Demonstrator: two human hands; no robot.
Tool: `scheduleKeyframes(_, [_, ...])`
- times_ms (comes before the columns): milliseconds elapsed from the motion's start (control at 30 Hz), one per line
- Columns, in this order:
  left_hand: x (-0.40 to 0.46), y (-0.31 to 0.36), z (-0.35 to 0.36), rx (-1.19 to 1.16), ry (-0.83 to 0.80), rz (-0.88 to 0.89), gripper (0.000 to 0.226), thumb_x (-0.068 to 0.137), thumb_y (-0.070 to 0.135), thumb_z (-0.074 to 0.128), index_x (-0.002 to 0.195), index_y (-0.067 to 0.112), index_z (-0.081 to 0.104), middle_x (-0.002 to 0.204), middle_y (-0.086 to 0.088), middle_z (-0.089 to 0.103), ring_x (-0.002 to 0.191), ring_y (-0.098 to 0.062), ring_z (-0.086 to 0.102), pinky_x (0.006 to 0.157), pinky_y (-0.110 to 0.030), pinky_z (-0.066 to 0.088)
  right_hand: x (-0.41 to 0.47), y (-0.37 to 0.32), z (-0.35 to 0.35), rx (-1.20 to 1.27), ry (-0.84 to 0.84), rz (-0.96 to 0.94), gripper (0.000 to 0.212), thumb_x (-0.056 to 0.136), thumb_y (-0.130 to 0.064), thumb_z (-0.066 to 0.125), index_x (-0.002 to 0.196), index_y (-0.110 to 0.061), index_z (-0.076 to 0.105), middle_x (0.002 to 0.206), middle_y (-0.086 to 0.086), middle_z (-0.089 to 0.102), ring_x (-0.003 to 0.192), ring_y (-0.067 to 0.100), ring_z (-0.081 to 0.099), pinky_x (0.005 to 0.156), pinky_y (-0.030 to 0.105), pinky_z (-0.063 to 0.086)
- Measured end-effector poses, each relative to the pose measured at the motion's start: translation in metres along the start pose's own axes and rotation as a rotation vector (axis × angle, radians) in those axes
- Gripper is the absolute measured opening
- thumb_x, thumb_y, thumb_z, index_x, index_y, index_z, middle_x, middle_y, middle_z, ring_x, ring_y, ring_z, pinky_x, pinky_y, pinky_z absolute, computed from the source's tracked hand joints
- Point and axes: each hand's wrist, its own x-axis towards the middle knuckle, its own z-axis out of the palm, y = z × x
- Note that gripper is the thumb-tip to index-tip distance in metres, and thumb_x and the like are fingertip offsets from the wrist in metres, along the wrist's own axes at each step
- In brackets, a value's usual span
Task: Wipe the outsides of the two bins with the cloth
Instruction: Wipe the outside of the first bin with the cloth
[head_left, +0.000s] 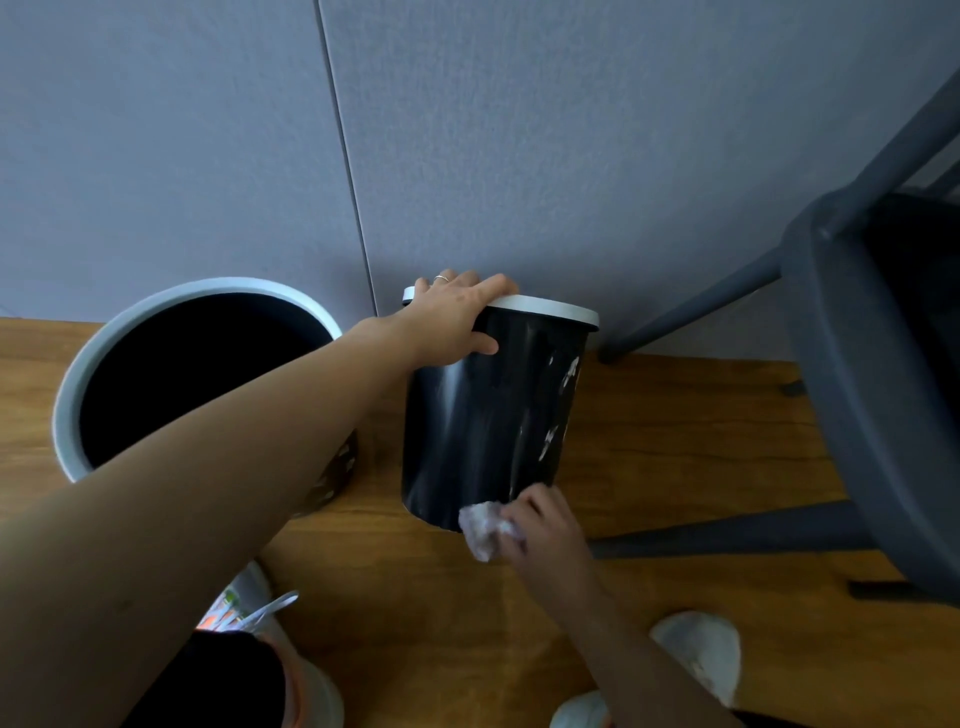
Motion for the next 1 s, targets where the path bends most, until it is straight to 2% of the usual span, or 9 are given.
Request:
scheduleKeyframes(100, [0.000, 0.000, 0.000, 0.009, 0.001, 0.001, 0.055, 0.084, 0.034, 0.068, 0.130, 0.034, 0.037, 0.115, -0.004, 0.049, 0.112, -0.028, 0.040, 0.100, -0.052, 0.030, 0.014, 0.000, -0.005, -0.099, 0.010, -0.166, 0.019, 0.070, -0.008, 0.080, 0.083, -0.010, 0.067, 0.088, 0.004, 0.059, 0.083, 0.018, 0.053, 0.066, 0.030, 0.052])
scheduleKeyframes(233, [0.000, 0.005, 0.002, 0.038, 0.008, -0.008, 0.057, 0.083, 0.035, 0.069, 0.132, 0.034, 0.038, 0.114, -0.004, 0.049, 0.111, -0.029, 0.041, 0.096, -0.049, 0.031, 0.073, -0.004, -0.032, 0.033, 0.188, 0.119, 0.014, 0.084, -0.012, 0.070, 0.097, -0.009, 0.067, 0.101, 0.005, 0.055, 0.091, 0.018, 0.051, 0.073, 0.030, 0.049])
scheduleKeyframes(333, [0.000, 0.008, 0.002, 0.060, 0.006, -0.007, 0.058, 0.084, 0.035, 0.068, 0.132, 0.034, 0.037, 0.115, -0.004, 0.049, 0.112, -0.029, 0.041, 0.097, -0.050, 0.031, 0.105, -0.007, -0.047, 0.009, 0.296, 0.148, 0.013, 0.086, -0.015, 0.069, 0.097, -0.008, 0.067, 0.098, 0.007, 0.055, 0.091, 0.018, 0.050, 0.074, 0.025, 0.041])
scheduleKeyframes(500, [-0.001, 0.002, -0.002, 0.033, 0.006, -0.041, 0.058, 0.085, 0.034, 0.068, 0.134, 0.033, 0.036, 0.119, -0.005, 0.048, 0.115, -0.031, 0.040, 0.099, -0.050, 0.031, 0.066, -0.010, -0.027, -0.010, 0.126, 0.098, 0.012, 0.084, -0.015, 0.069, 0.095, -0.012, 0.067, 0.100, 0.004, 0.053, 0.092, 0.018, 0.049, 0.074, 0.027, 0.046])
scheduleKeyframes(633, [-0.002, -0.004, -0.002, -0.010, 0.004, -0.038, 0.055, 0.085, 0.034, 0.067, 0.132, 0.034, 0.036, 0.122, -0.005, 0.049, 0.116, -0.030, 0.039, 0.100, -0.052, 0.029, 0.021, -0.007, -0.009, -0.003, 0.012, 0.098, 0.010, 0.079, -0.013, 0.073, 0.087, -0.012, 0.068, 0.093, 0.003, 0.055, 0.085, 0.017, 0.054, 0.067, 0.022, 0.044])
scheduleKeyframes(733, [-0.003, -0.006, -0.002, 0.004, 0.005, -0.049, 0.057, 0.085, 0.035, 0.067, 0.132, 0.034, 0.036, 0.123, -0.006, 0.049, 0.116, -0.030, 0.040, 0.100, -0.051, 0.030, 0.027, -0.005, -0.017, 0.071, -0.026, 0.088, 0.004, 0.085, -0.014, 0.066, 0.087, -0.010, 0.066, 0.092, 0.001, 0.058, 0.086, 0.016, 0.052, 0.068, 0.029, 0.046])
scheduleKeyframes(833, [-0.004, -0.009, -0.002, -0.002, 0.001, -0.072, 0.058, 0.084, 0.035, 0.068, 0.132, 0.034, 0.036, 0.123, -0.005, 0.049, 0.116, -0.031, 0.040, 0.099, -0.051, 0.031, 0.047, -0.006, -0.042, 0.249, 0.088, 0.316, 0.007, 0.091, -0.027, 0.061, 0.090, -0.028, 0.054, 0.090, -0.013, 0.049, 0.078, 0.006, 0.048, 0.060, 0.018, 0.039])
scheduleKeyframes(933, [-0.006, -0.007, -0.001, -0.007, -0.008, -0.073, 0.057, 0.084, 0.035, 0.068, 0.132, 0.035, 0.036, 0.123, -0.005, 0.049, 0.114, -0.030, 0.040, 0.098, -0.050, 0.031, 0.067, -0.004, -0.065, 0.288, 0.185, 0.427, 0.011, 0.092, -0.039, 0.057, 0.091, -0.033, 0.047, 0.091, -0.009, 0.048, 0.073, 0.002, 0.048, 0.051, 0.012, 0.035])
scheduleKeyframes(1000, [-0.006, -0.005, -0.001, -0.015, -0.011, -0.065, 0.056, 0.084, 0.035, 0.068, 0.131, 0.034, 0.037, 0.122, -0.004, 0.050, 0.113, -0.030, 0.040, 0.098, -0.050, 0.031, 0.080, -0.003, -0.076, 0.326, 0.277, 0.493, 0.012, 0.092, -0.039, 0.057, 0.094, -0.032, 0.047, 0.092, -0.006, 0.048, 0.075, 0.005, 0.050, 0.053, 0.013, 0.037])
